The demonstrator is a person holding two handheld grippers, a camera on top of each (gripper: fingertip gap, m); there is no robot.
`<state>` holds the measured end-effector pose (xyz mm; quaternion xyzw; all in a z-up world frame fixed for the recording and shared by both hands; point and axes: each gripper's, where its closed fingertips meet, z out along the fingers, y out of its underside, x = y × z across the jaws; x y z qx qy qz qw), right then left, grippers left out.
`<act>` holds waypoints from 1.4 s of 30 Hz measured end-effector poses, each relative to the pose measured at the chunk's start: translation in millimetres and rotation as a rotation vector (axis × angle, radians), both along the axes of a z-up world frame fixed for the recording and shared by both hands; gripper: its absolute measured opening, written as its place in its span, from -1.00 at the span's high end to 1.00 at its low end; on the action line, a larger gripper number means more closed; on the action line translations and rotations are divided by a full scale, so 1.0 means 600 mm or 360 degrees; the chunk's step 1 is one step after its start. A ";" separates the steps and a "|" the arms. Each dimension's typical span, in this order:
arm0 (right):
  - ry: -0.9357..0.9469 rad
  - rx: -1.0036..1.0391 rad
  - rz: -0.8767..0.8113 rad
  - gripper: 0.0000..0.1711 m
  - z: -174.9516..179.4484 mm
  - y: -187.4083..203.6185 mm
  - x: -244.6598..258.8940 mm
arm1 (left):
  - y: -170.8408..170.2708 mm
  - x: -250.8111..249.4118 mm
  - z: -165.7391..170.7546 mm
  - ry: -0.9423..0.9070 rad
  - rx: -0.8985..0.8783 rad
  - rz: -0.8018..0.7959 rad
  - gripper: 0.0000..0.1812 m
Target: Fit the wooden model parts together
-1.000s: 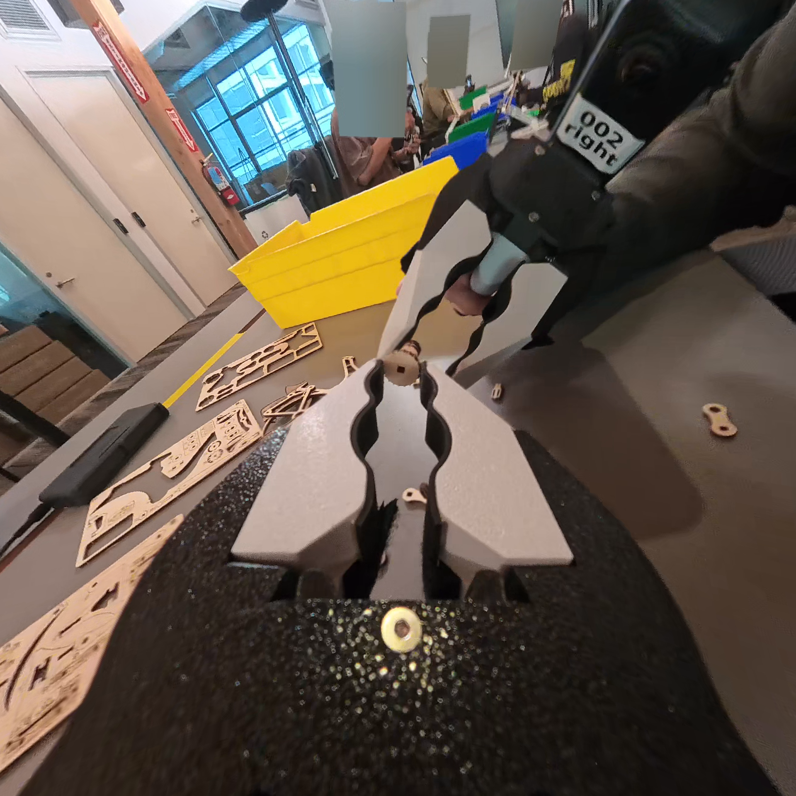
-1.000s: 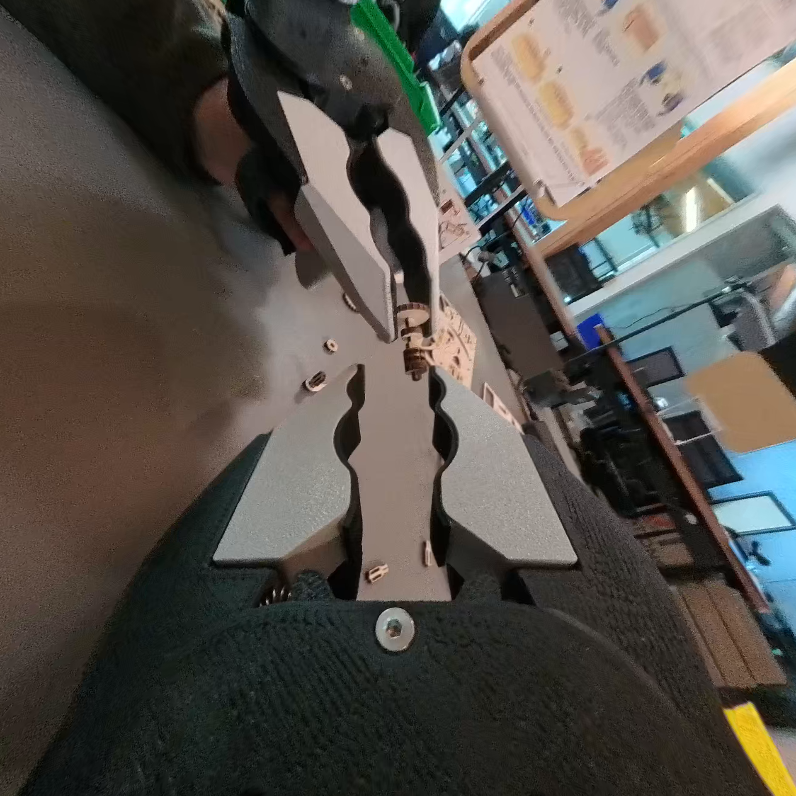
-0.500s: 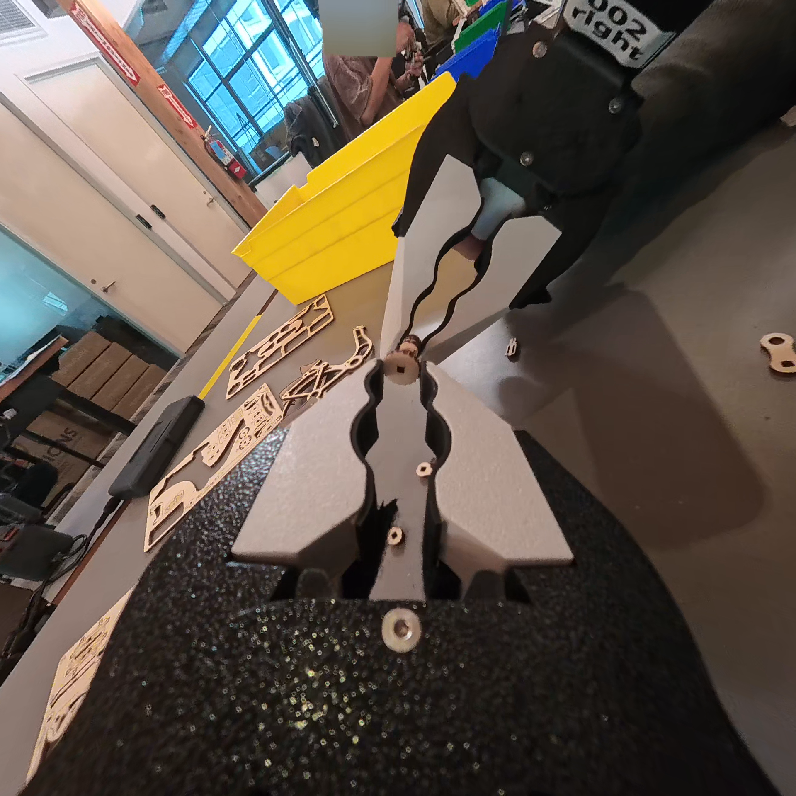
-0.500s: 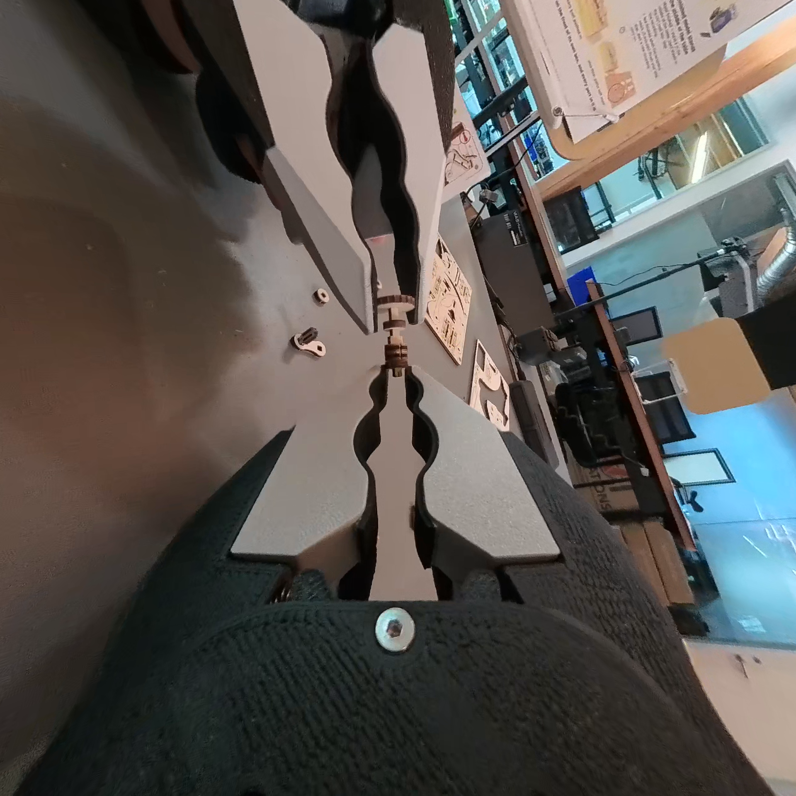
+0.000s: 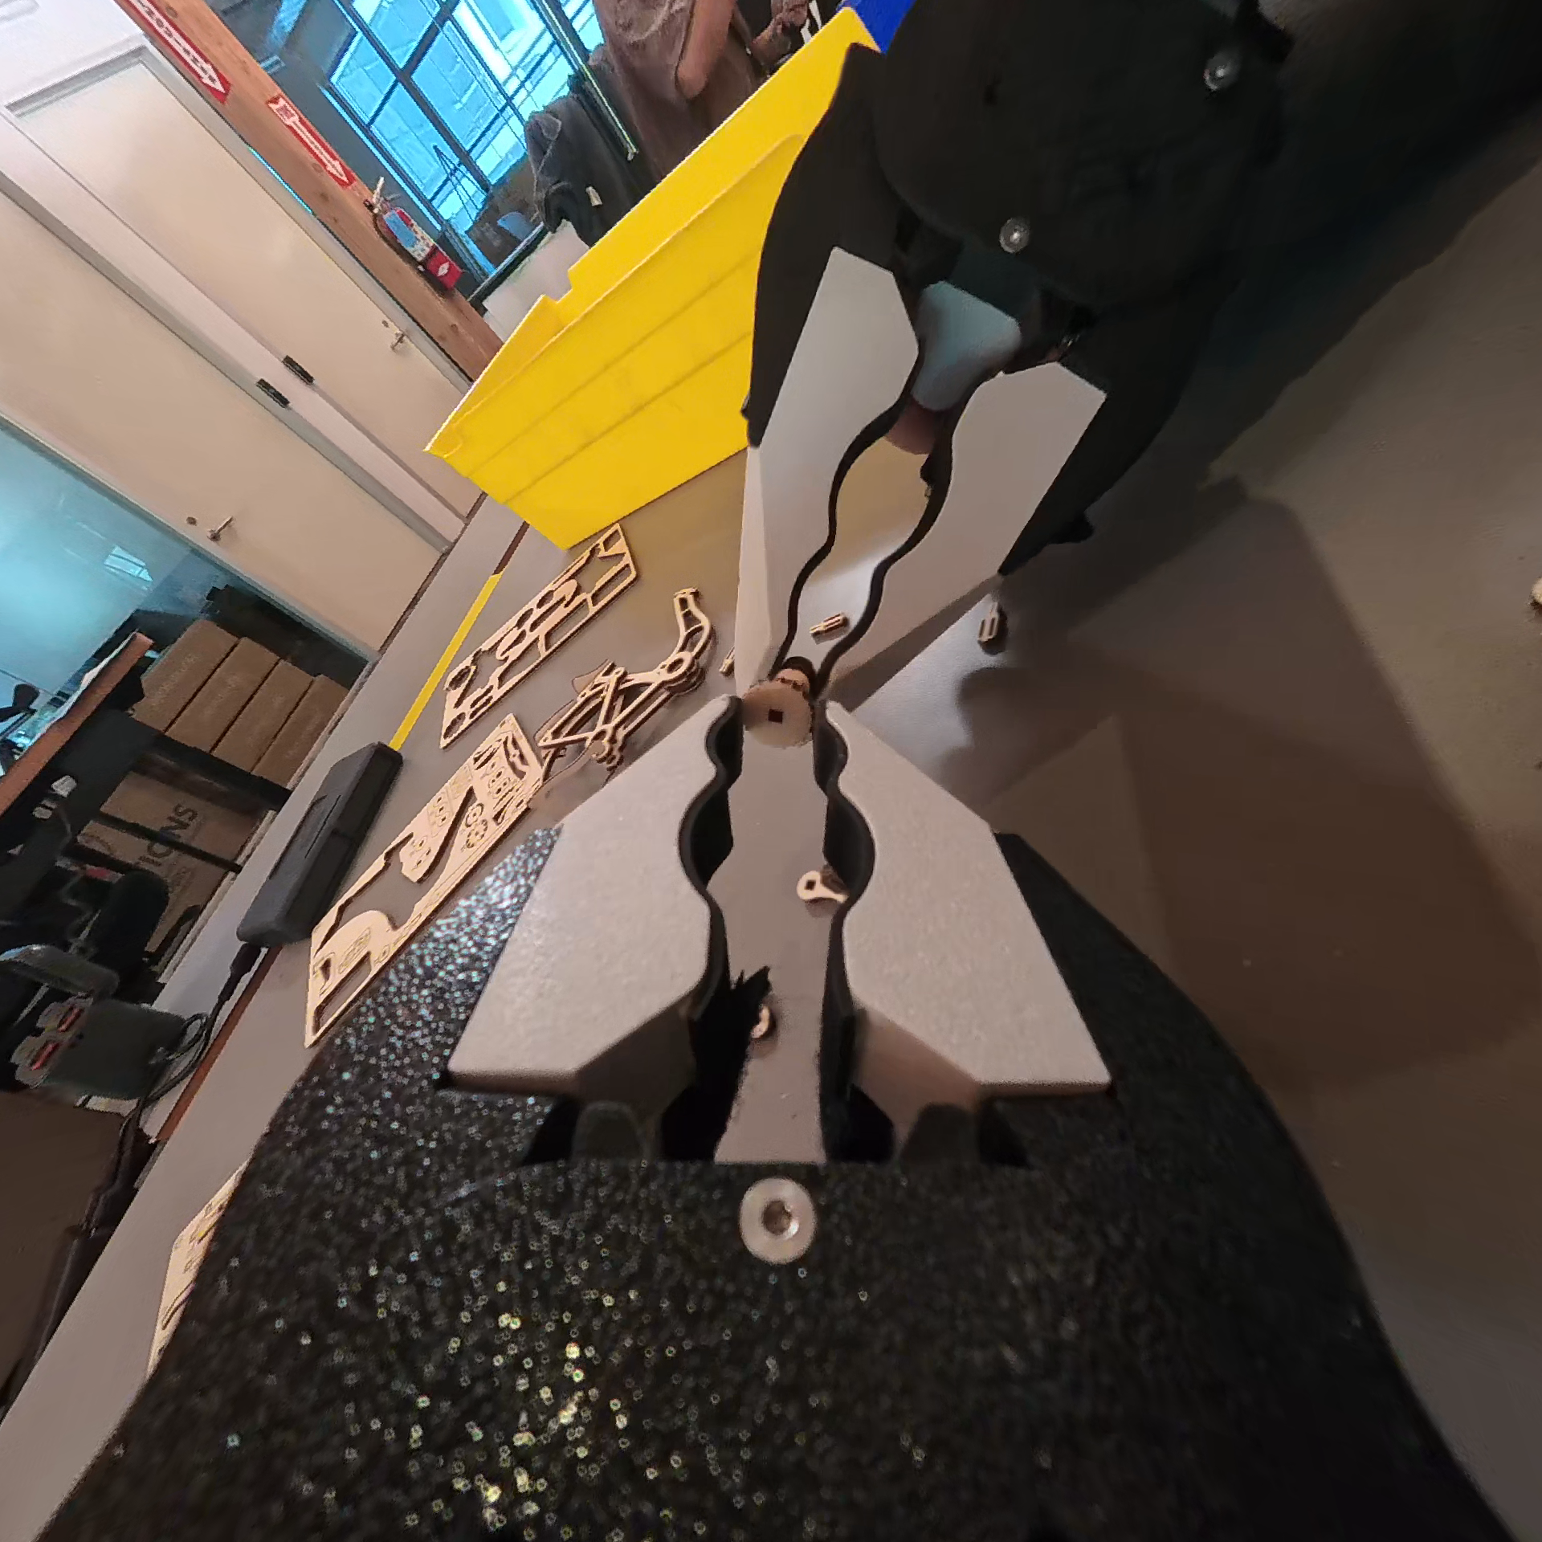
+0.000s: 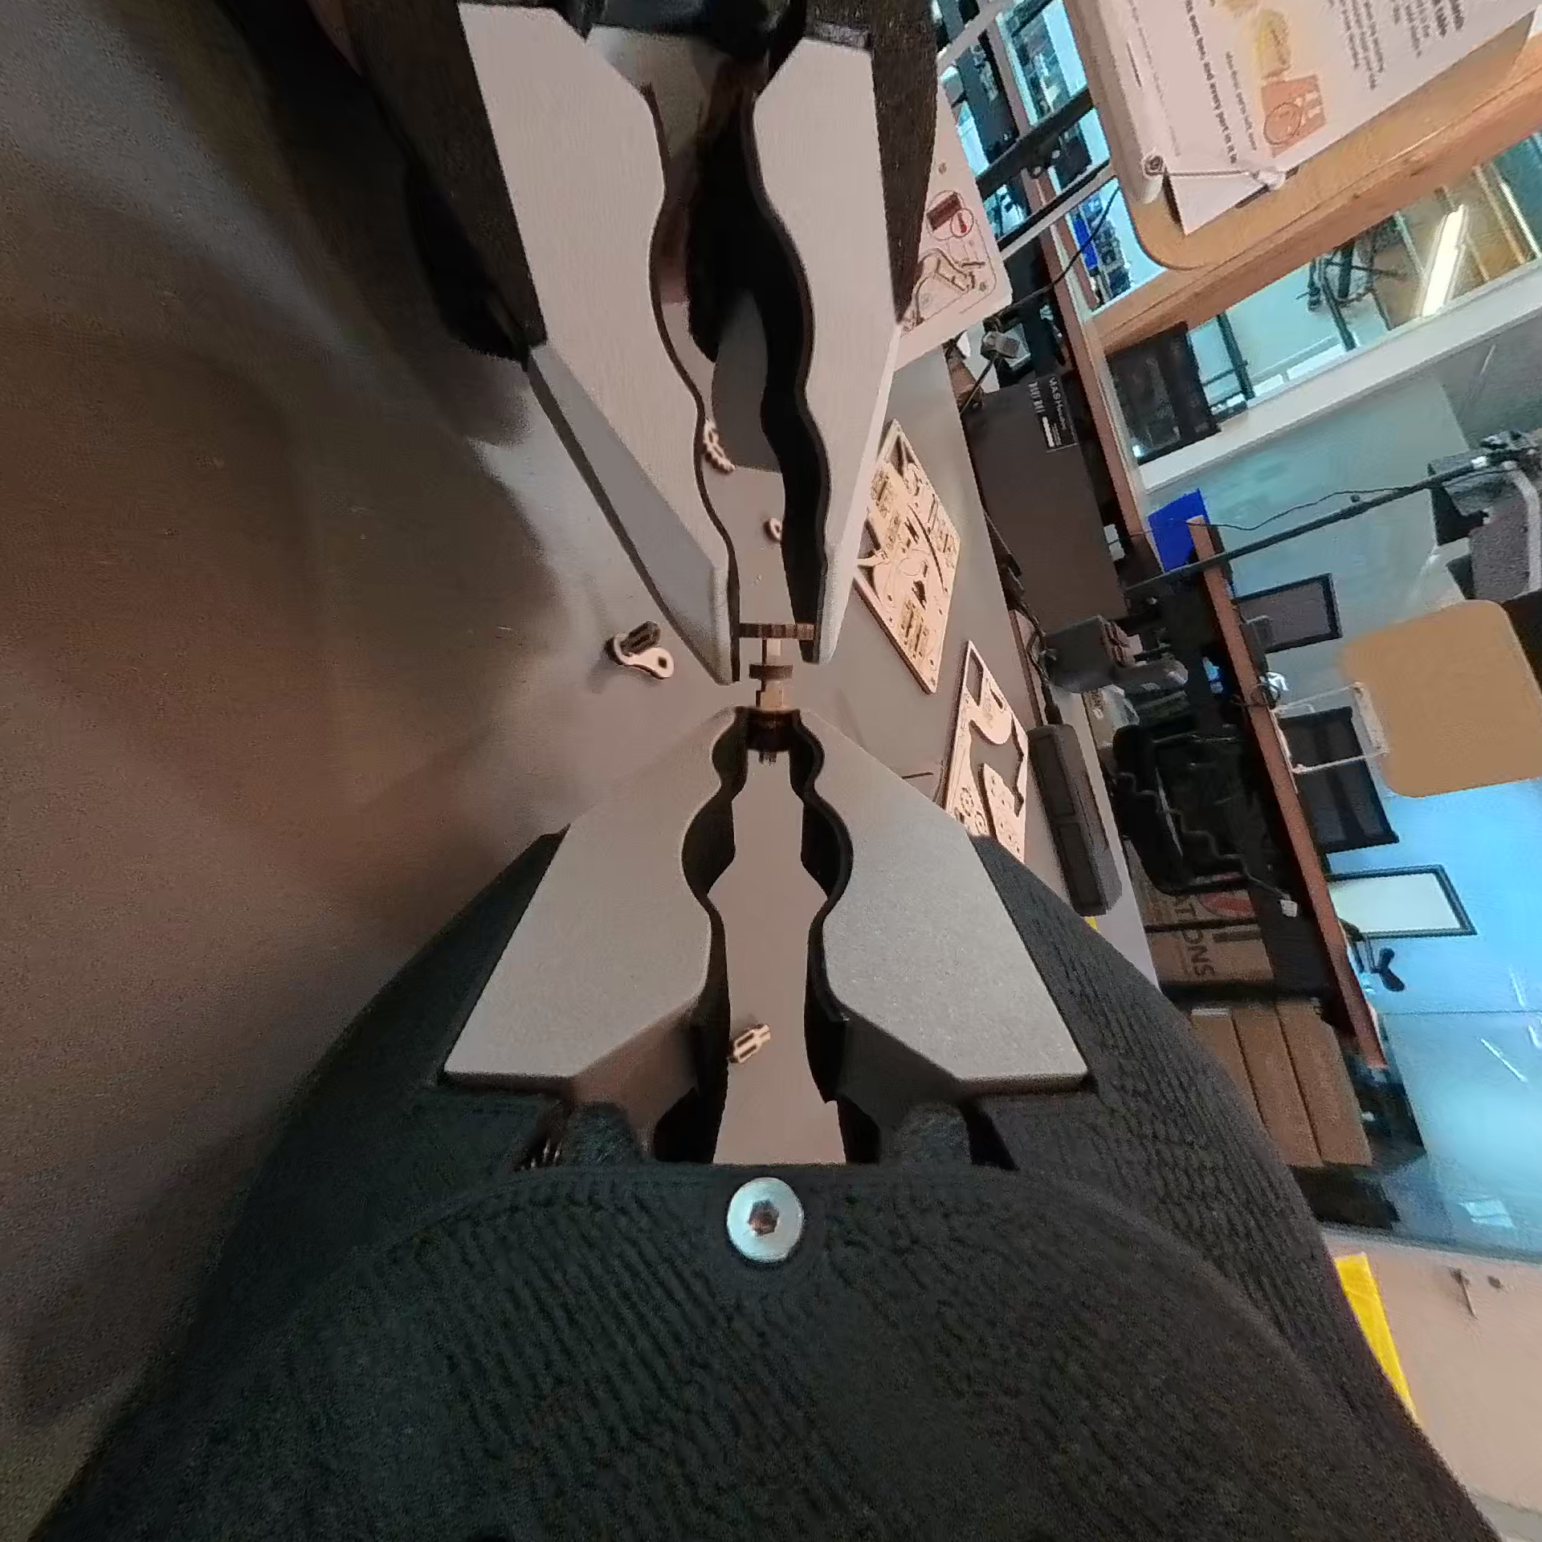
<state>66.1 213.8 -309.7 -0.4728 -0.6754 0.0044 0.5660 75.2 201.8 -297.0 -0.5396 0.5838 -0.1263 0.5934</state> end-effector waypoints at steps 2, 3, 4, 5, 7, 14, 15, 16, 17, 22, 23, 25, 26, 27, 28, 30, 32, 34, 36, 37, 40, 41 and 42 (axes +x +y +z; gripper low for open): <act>-0.0001 -0.0029 0.0018 0.91 -0.003 -0.005 -0.002 | -0.003 0.003 -0.004 0.0008 -0.0019 -0.0015 0.84; -0.0026 -0.0036 0.0018 0.91 -0.007 -0.005 -0.002 | -0.003 0.004 -0.007 0.0022 -0.0020 -0.0014 0.84; -0.0050 -0.0030 0.0018 0.91 -0.010 -0.005 -0.001 | -0.002 0.003 -0.011 0.0046 -0.0013 -0.0009 0.84; -0.0061 -0.0022 0.0018 0.91 -0.012 -0.004 -0.001 | -0.001 0.004 -0.013 0.0060 -0.0001 -0.0004 0.84; -0.0039 -0.0023 0.0010 0.91 -0.011 -0.002 -0.002 | 0.000 0.003 -0.011 0.0058 0.0012 0.0005 0.84; -0.0045 -0.0082 -0.0010 0.82 -0.019 0.000 -0.002 | -0.004 0.007 -0.011 0.0057 0.0012 -0.0013 0.84; -0.0056 -0.0068 -0.0017 0.84 -0.020 0.001 -0.002 | -0.006 0.008 -0.010 0.0057 0.0017 -0.0020 0.84; -0.0067 -0.0048 -0.0027 0.89 -0.021 0.002 -0.001 | -0.007 0.009 -0.010 0.0057 0.0022 -0.0023 0.84; -0.0076 -0.0028 -0.0037 0.92 -0.021 0.004 -0.001 | -0.008 0.010 -0.009 0.0057 0.0027 -0.0025 0.84; -0.0079 -0.0008 -0.0051 0.89 -0.023 0.007 0.000 | -0.013 0.013 -0.010 0.0052 0.0025 -0.0044 0.84; -0.0076 -0.0009 -0.0051 0.90 -0.023 0.007 -0.001 | -0.013 0.014 -0.010 0.0052 0.0025 -0.0045 0.84; -0.0076 -0.0008 -0.0054 0.90 -0.023 0.006 -0.002 | -0.014 0.015 -0.009 0.0046 0.0033 -0.0043 0.84; -0.0076 -0.0007 -0.0060 0.88 -0.024 0.006 -0.003 | -0.014 0.016 -0.008 0.0041 0.0040 -0.0042 0.84; -0.0079 -0.0005 -0.0067 0.86 -0.025 0.006 -0.003 | -0.015 0.017 -0.006 0.0033 0.0048 -0.0040 0.84; -0.0086 -0.0001 -0.0081 0.82 -0.027 0.008 -0.003 | -0.016 0.018 -0.004 0.0025 0.0057 -0.0041 0.84; -0.0105 0.0018 -0.0114 0.77 -0.030 0.011 -0.003 | -0.019 0.021 0.001 0.0007 0.0077 -0.0052 0.84; -0.0122 0.0035 -0.0134 0.76 -0.033 0.013 -0.004 | -0.023 0.025 0.004 -0.0003 0.0097 -0.0060 0.84; -0.0135 0.0057 -0.0142 0.77 -0.034 0.013 -0.005 | -0.026 0.027 0.005 0.0003 0.0122 -0.0064 0.84; -0.0133 0.0087 -0.0144 0.82 -0.032 0.013 -0.006 | -0.028 0.029 0.003 0.0017 0.0135 -0.0070 0.84; -0.0131 0.0099 -0.0147 0.83 -0.031 0.013 -0.007 | -0.029 0.030 0.004 0.0017 0.0138 -0.0072 0.84; -0.0141 0.0114 -0.0166 0.83 -0.031 0.015 -0.006 | -0.033 0.033 0.007 -0.0008 0.0136 -0.0087 0.84; -0.0148 0.0117 -0.0171 0.83 -0.033 0.016 -0.006 | -0.034 0.034 0.008 -0.0014 0.0136 -0.0090 0.84; -0.0153 0.0123 -0.0176 0.83 -0.033 0.017 -0.006 | -0.035 0.035 0.009 -0.0018 0.0137 -0.0092 0.84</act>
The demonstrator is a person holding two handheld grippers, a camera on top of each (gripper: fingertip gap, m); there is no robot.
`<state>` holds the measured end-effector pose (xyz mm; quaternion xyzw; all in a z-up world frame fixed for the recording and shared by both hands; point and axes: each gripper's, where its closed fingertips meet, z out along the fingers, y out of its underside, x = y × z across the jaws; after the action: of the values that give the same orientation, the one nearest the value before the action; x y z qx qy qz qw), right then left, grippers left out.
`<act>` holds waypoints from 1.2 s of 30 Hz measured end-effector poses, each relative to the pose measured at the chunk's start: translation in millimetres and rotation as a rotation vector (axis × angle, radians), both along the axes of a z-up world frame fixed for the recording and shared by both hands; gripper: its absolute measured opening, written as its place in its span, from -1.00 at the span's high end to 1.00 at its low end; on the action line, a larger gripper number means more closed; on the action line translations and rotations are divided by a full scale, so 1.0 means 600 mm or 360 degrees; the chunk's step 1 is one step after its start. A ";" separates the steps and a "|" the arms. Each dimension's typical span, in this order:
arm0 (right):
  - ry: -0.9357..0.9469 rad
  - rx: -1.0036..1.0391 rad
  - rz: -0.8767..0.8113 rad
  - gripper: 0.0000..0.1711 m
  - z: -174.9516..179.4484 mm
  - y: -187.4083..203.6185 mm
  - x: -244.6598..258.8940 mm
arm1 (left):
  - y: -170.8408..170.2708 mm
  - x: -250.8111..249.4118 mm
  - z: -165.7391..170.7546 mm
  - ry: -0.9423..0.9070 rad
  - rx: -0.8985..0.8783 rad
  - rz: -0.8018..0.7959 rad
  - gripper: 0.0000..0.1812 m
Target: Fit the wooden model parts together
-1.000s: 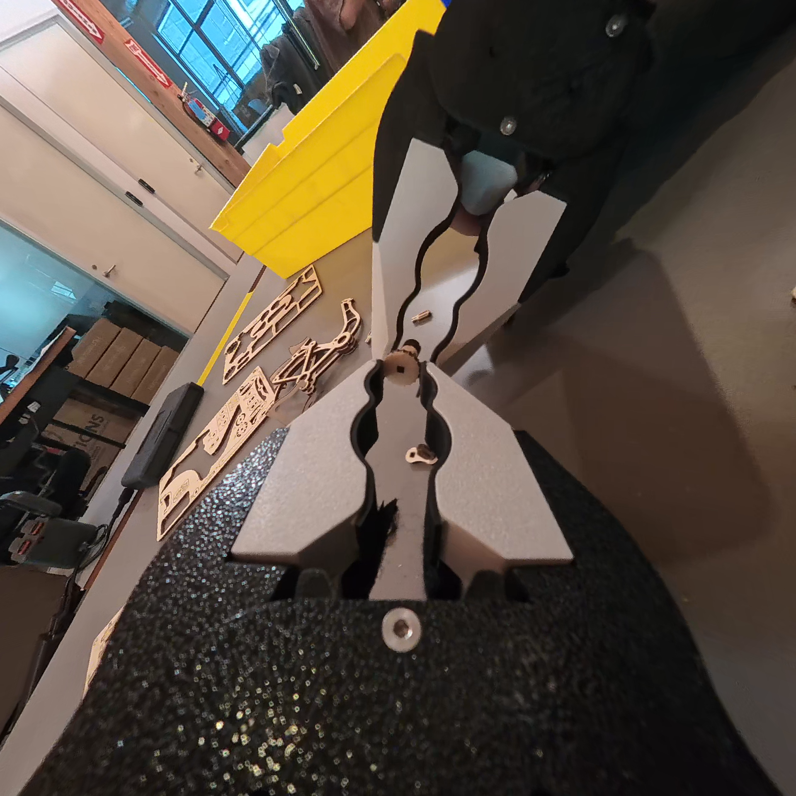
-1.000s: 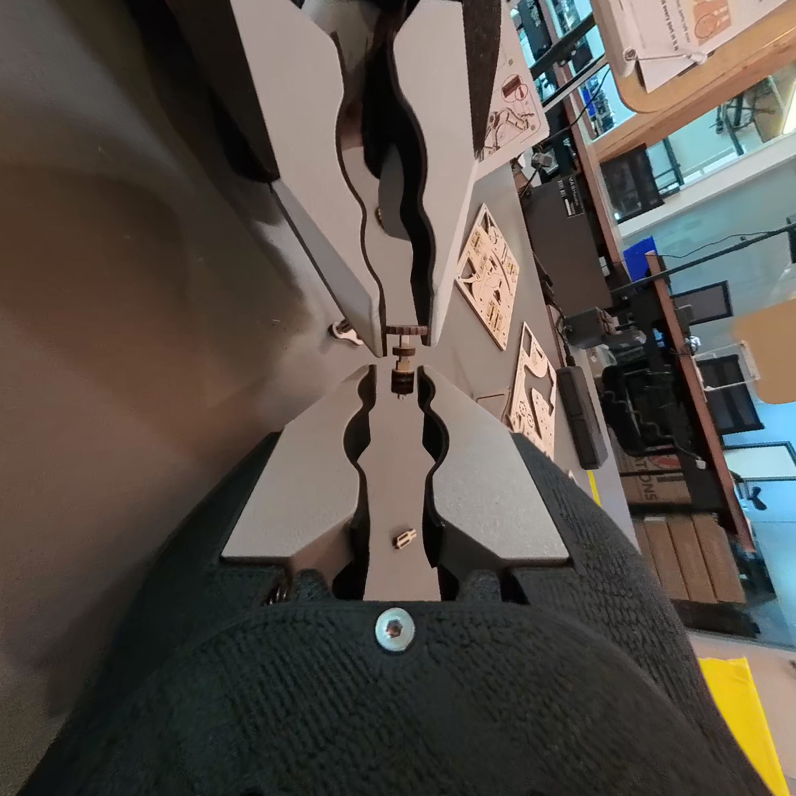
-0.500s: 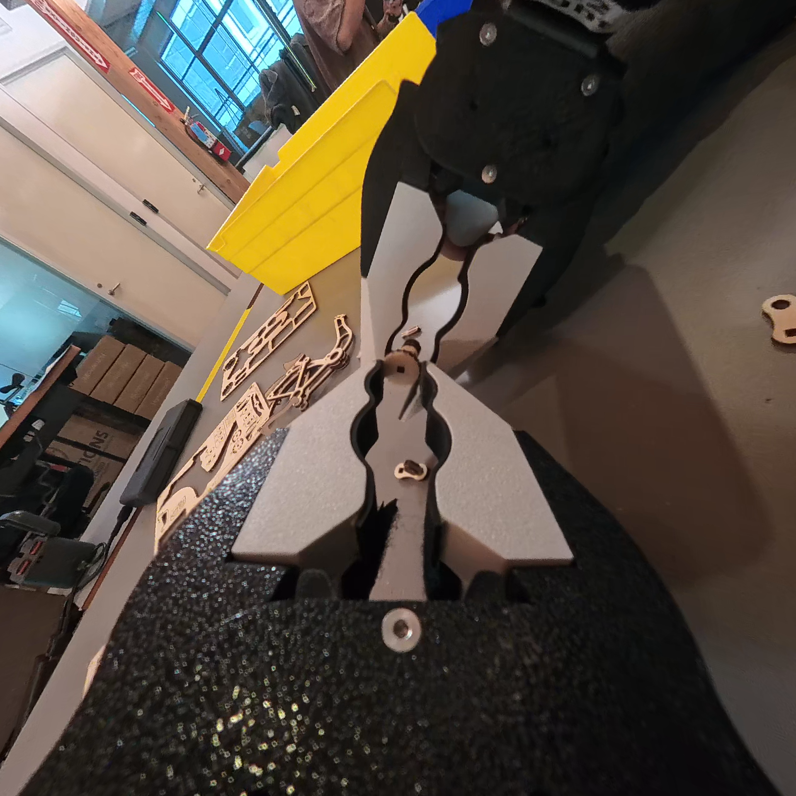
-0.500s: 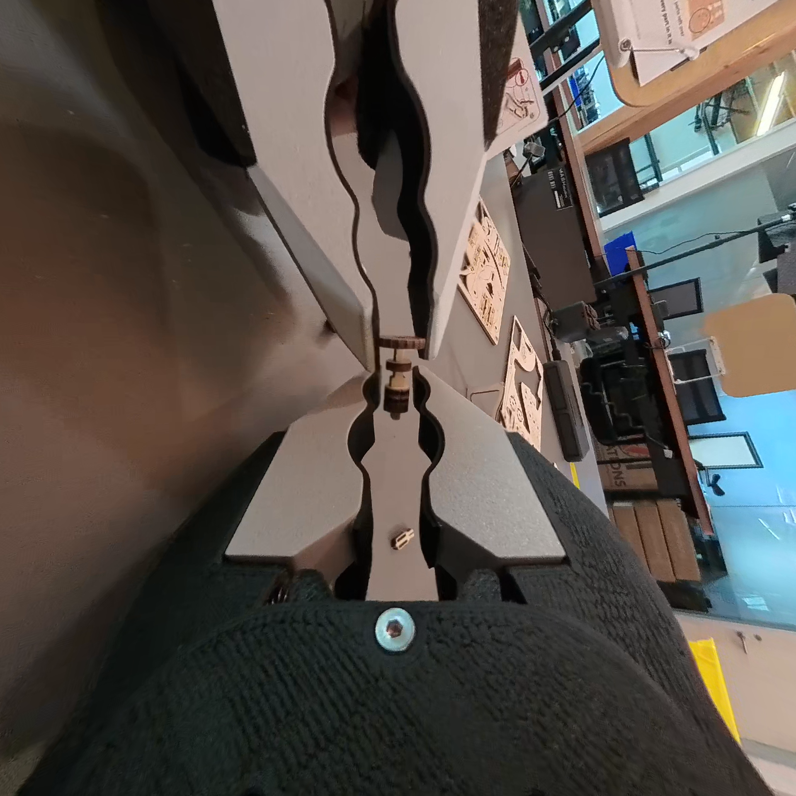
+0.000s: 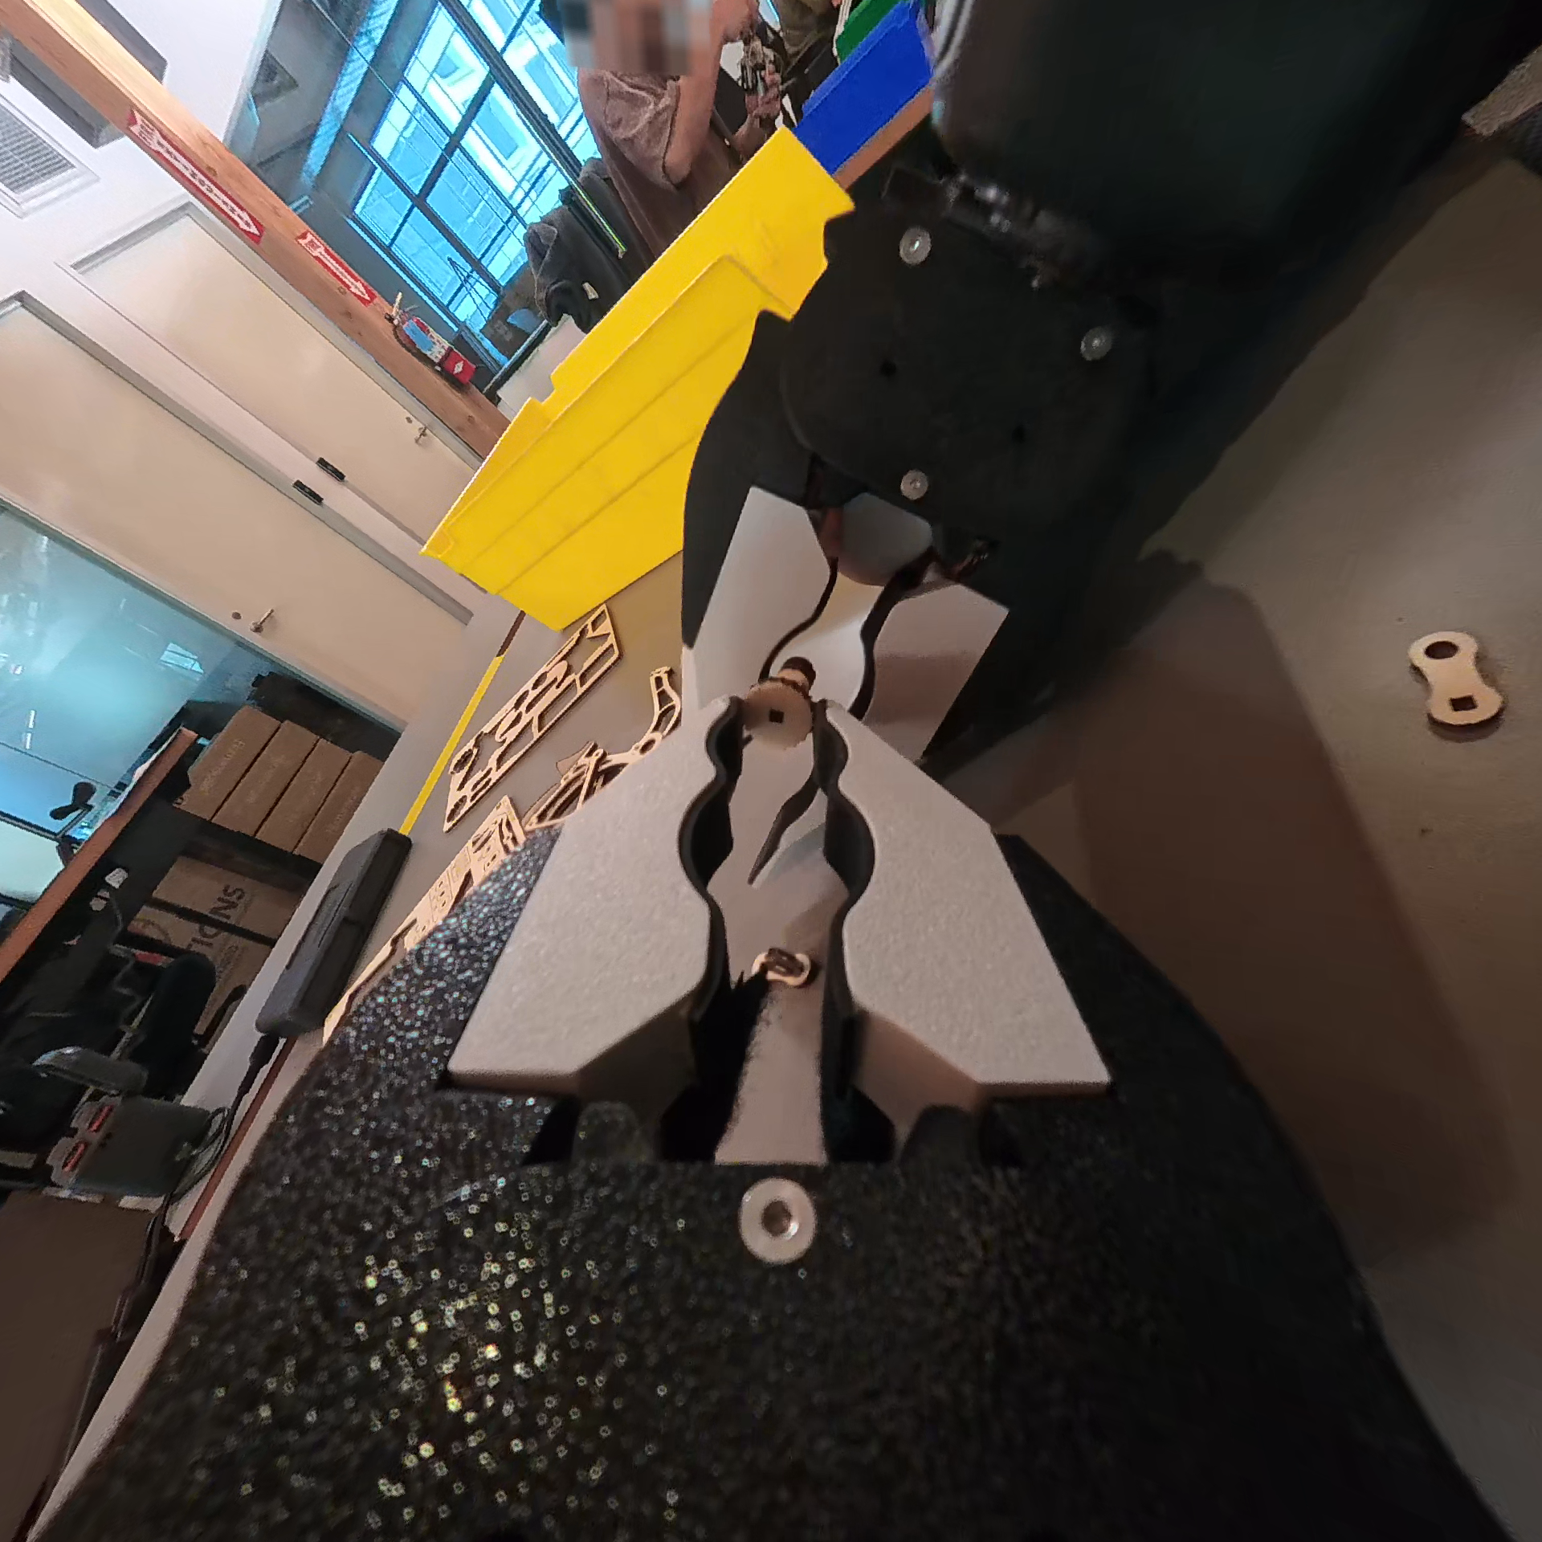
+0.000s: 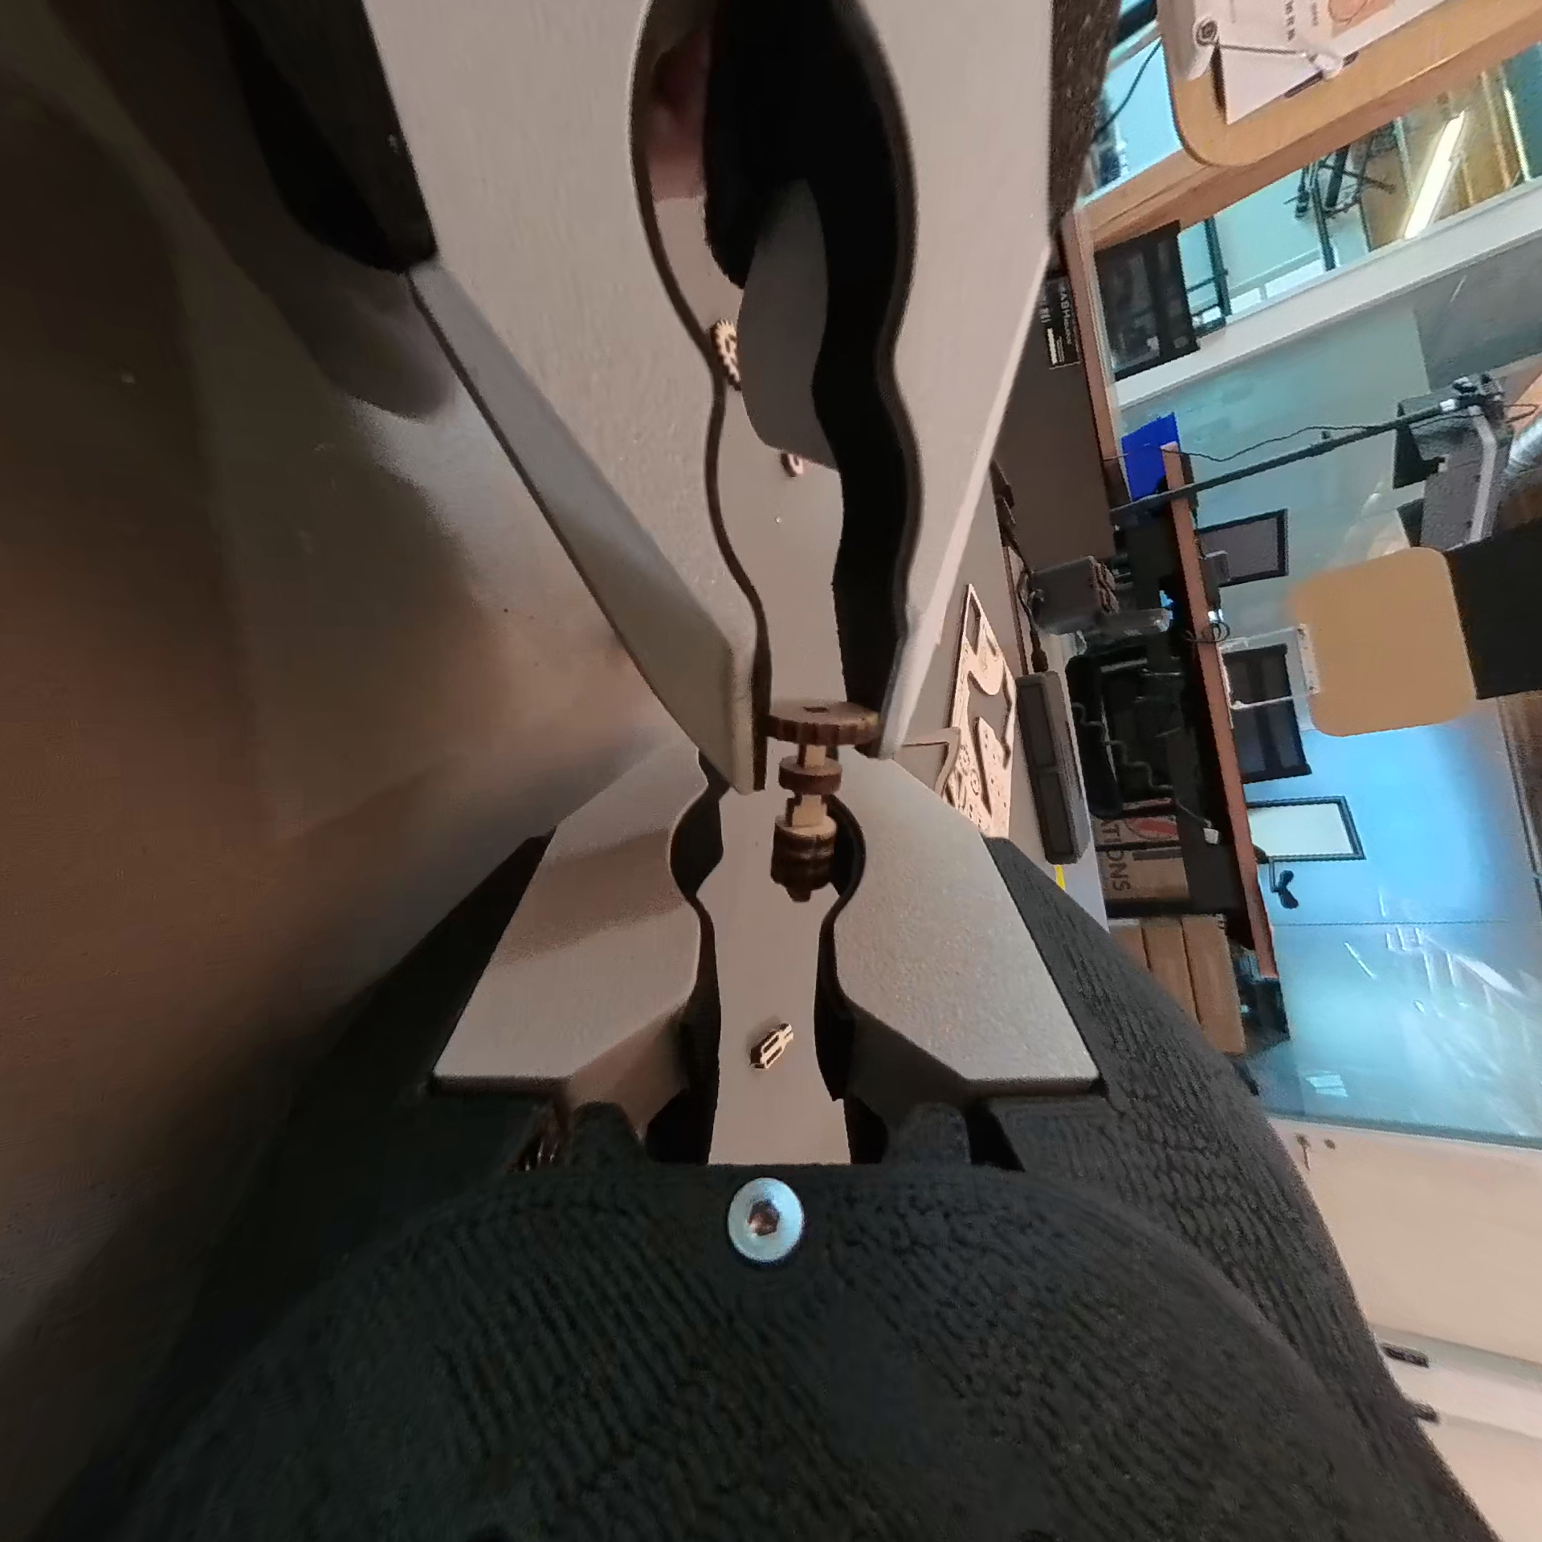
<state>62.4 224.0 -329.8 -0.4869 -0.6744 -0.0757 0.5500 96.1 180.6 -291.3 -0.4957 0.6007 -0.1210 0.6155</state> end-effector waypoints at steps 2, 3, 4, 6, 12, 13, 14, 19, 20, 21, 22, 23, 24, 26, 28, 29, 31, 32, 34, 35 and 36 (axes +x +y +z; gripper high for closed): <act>-0.0009 0.0022 -0.0010 0.86 0.000 0.002 0.000 | -0.003 0.002 0.001 -0.0006 0.0006 -0.0006 0.84; -0.0012 0.0037 -0.0016 0.88 0.001 0.003 0.000 | -0.004 0.003 0.002 -0.0010 0.0011 -0.0007 0.84; -0.0014 0.0054 -0.0024 0.91 0.002 0.004 0.000 | -0.004 0.004 0.004 -0.0014 0.0017 -0.0004 0.84; -0.0015 0.0090 -0.0043 0.96 0.005 0.008 0.001 | -0.004 0.005 0.003 -0.0009 0.0022 0.0000 0.84; -0.0020 0.0121 -0.0029 1.00 0.008 0.006 0.000 | -0.007 0.007 0.000 -0.0007 -0.0003 -0.0014 0.84; -0.0015 0.0124 -0.0020 1.00 0.010 0.004 -0.002 | -0.007 0.008 -0.004 0.0008 -0.0014 -0.0018 0.84; -0.0016 0.0121 -0.0017 1.00 0.011 0.003 -0.002 | -0.008 0.009 -0.008 0.0020 -0.0024 -0.0018 0.84; -0.0042 0.0045 -0.0038 1.00 -0.002 0.009 0.003 | -0.002 0.004 -0.001 0.0006 0.0014 0.0026 0.84; -0.0037 0.0031 -0.0045 1.00 -0.003 0.011 0.004 | 0.000 0.003 -0.001 0.0008 0.0016 0.0037 0.84; -0.0028 0.0022 -0.0049 1.00 -0.003 0.012 0.005 | 0.004 0.000 -0.001 0.0011 0.0013 0.0061 0.84; -0.0019 0.0015 -0.0048 1.00 -0.002 0.012 0.005 | 0.008 -0.002 -0.003 0.0022 0.0008 0.0082 0.84; -0.0013 0.0009 -0.0043 1.00 -0.002 0.012 0.006 | 0.011 -0.004 -0.004 0.0030 0.0005 0.0098 0.84; -0.0013 0.0004 -0.0035 0.95 -0.003 0.011 0.005 | 0.013 -0.005 -0.006 0.0037 -0.0001 0.0107 0.84; -0.0025 0.0016 -0.0037 0.87 -0.004 0.012 0.006 | 0.016 -0.007 -0.011 0.0052 -0.0027 0.0120 0.84; -0.0038 0.0051 -0.0044 0.88 -0.003 0.014 0.007 | 0.020 -0.009 -0.013 0.0062 -0.0037 0.0140 0.84; -0.0040 0.0061 -0.0048 0.88 -0.002 0.015 0.008 | 0.021 -0.010 -0.014 0.0065 -0.0043 0.0150 0.84; -0.0032 0.0051 -0.0050 0.88 -0.001 0.015 0.009 | 0.025 -0.012 -0.016 0.0075 -0.0044 0.0172 0.84; -0.0025 0.0046 -0.0052 0.88 -0.001 0.015 0.009 | 0.027 -0.014 -0.016 0.0078 -0.0045 0.0184 0.84; -0.0025 0.0049 -0.0056 0.88 0.000 0.016 0.010 | 0.027 -0.014 -0.016 0.0062 -0.0063 0.0175 0.84; -0.0026 0.0054 -0.0057 0.90 0.000 0.016 0.010 | 0.027 -0.013 -0.016 0.0057 -0.0075 0.0171 0.84; -0.0027 0.0063 -0.0057 0.94 0.001 0.017 0.010 | 0.026 -0.013 -0.017 0.0057 -0.0083 0.0164 0.84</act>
<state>68.7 233.9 -329.2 -0.4873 -0.6684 -0.1030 0.5524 88.4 195.9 -301.2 -0.5439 0.5820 -0.0960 0.5969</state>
